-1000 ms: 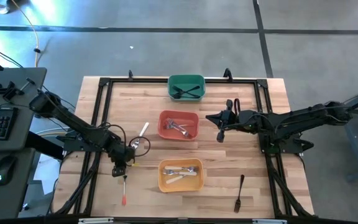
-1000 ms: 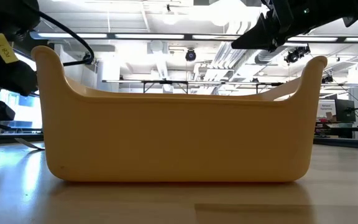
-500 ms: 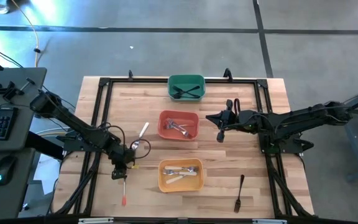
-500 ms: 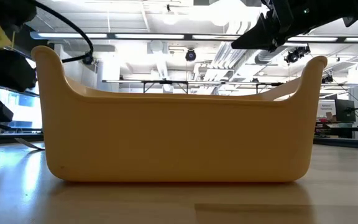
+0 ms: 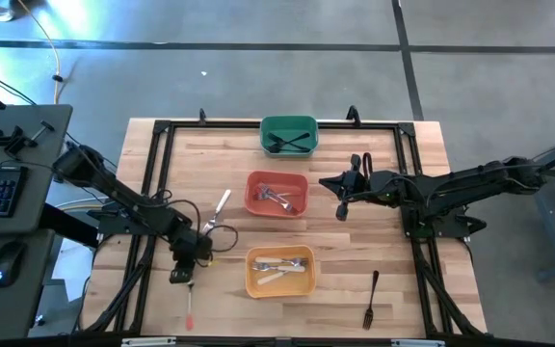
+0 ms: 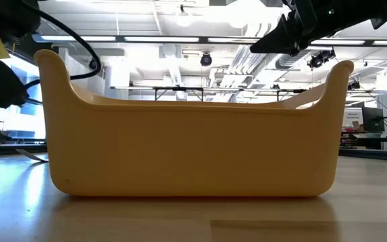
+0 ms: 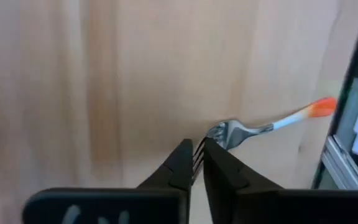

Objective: Sort silverware by color (type)
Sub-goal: Put the orange fork into the orange bin, then put the white fork into the yellow bin

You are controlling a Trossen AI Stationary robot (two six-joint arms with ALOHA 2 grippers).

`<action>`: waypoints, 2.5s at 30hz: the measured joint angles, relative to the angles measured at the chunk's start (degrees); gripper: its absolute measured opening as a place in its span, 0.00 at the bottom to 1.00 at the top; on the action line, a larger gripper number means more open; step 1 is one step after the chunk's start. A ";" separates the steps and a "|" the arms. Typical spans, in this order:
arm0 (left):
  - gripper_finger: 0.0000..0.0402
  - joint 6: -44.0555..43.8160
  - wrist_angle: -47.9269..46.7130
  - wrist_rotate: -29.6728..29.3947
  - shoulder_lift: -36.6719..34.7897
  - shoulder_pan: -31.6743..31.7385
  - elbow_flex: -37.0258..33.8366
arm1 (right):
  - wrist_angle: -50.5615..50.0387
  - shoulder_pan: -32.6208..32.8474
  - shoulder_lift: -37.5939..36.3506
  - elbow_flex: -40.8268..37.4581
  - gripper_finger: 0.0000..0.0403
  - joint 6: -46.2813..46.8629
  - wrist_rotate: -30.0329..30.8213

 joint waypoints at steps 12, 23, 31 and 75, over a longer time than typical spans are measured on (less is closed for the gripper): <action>0.00 2.39 -0.05 -0.71 -11.56 5.41 0.35 | -0.41 -0.02 0.02 0.02 0.00 0.03 0.00; 0.00 17.80 -2.06 -12.07 -26.26 13.43 7.53 | -0.64 -0.02 0.02 0.02 0.00 0.10 0.00; 0.00 26.02 5.22 -36.57 -25.98 21.20 10.40 | -0.83 -0.02 0.02 0.02 0.00 0.42 0.00; 0.06 32.08 5.58 -37.74 -10.69 33.38 10.19 | -1.73 -0.15 0.02 0.02 0.00 0.42 0.00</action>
